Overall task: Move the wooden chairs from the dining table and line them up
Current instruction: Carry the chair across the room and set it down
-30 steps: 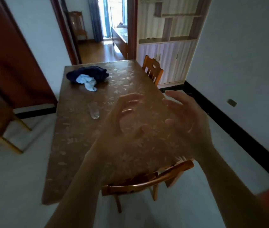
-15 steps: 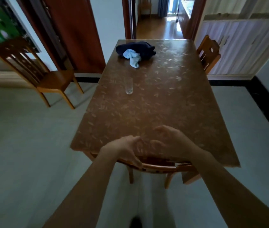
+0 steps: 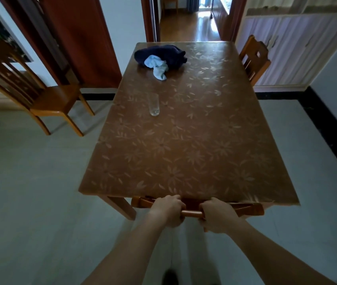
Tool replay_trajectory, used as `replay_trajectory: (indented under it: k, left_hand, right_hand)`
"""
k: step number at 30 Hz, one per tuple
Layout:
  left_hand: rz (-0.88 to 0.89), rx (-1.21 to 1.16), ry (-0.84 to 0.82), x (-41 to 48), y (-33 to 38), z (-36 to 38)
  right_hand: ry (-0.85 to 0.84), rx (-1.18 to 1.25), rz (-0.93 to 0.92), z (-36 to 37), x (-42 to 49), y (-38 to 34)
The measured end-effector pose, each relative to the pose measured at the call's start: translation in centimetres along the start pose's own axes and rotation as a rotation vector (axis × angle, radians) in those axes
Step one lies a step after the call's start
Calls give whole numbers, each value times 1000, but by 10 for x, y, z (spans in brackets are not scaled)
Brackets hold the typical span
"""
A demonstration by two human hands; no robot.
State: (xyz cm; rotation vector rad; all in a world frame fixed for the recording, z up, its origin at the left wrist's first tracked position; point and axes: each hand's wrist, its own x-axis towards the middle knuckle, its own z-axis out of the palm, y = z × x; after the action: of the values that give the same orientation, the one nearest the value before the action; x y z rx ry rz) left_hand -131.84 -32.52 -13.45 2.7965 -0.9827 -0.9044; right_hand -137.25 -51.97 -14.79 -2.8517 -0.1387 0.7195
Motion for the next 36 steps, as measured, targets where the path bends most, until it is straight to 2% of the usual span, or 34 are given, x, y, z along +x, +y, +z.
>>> replay_trajectory:
  k: [8, 14, 18, 22, 26, 30, 36]
  left_hand:
    - [160, -25, 59, 8, 2, 6]
    - [40, -39, 2, 18, 31, 0]
    - [51, -18, -3, 12, 30, -5]
    - [148, 84, 101, -5, 28, -34]
    - [223, 158, 243, -20, 21, -81]
    - [259, 165, 266, -35, 23, -111]
    - [287, 166, 224, -93, 38, -71]
  right_hand:
    - [110, -76, 21, 8, 2, -5]
    - [113, -106, 32, 5, 0, -9]
    - [123, -91, 39, 0, -3, -12]
    - [201, -123, 16, -24, -13, -20]
    - [265, -87, -32, -81, -28, -29]
    - [244, -64, -56, -120, -49, -42]
    - [197, -43, -64, -84, -106, -72]
